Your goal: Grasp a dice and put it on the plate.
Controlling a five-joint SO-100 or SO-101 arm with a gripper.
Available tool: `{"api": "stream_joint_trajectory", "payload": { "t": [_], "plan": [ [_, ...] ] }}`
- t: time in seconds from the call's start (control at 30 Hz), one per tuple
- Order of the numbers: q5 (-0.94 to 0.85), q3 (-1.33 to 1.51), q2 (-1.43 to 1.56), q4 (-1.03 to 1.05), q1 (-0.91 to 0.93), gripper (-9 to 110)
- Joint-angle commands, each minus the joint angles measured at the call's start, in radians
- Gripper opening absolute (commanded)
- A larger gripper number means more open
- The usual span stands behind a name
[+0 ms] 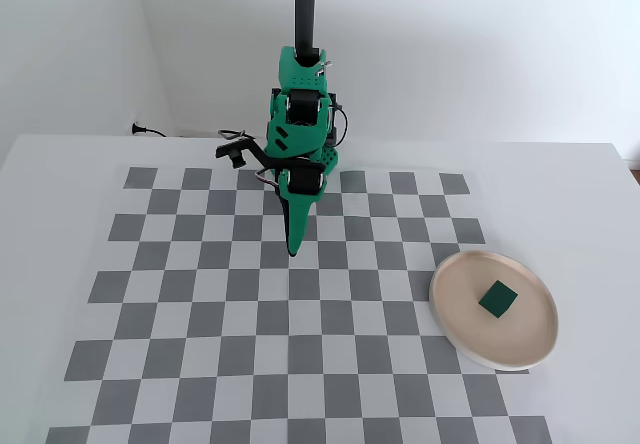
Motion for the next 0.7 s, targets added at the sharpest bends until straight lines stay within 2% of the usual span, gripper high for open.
{"api": "stream_joint_trajectory", "payload": {
  "t": [0.0, 0.27, 0.67],
  "plan": [
    [0.072, -0.02, 0.009, 0.038, 0.002, -4],
    [0.199, -0.021, 0.009, 0.172, 0.014, -4],
    [0.241, -0.043, 0.011, 0.279, 0.006, -4]
  ]
}}
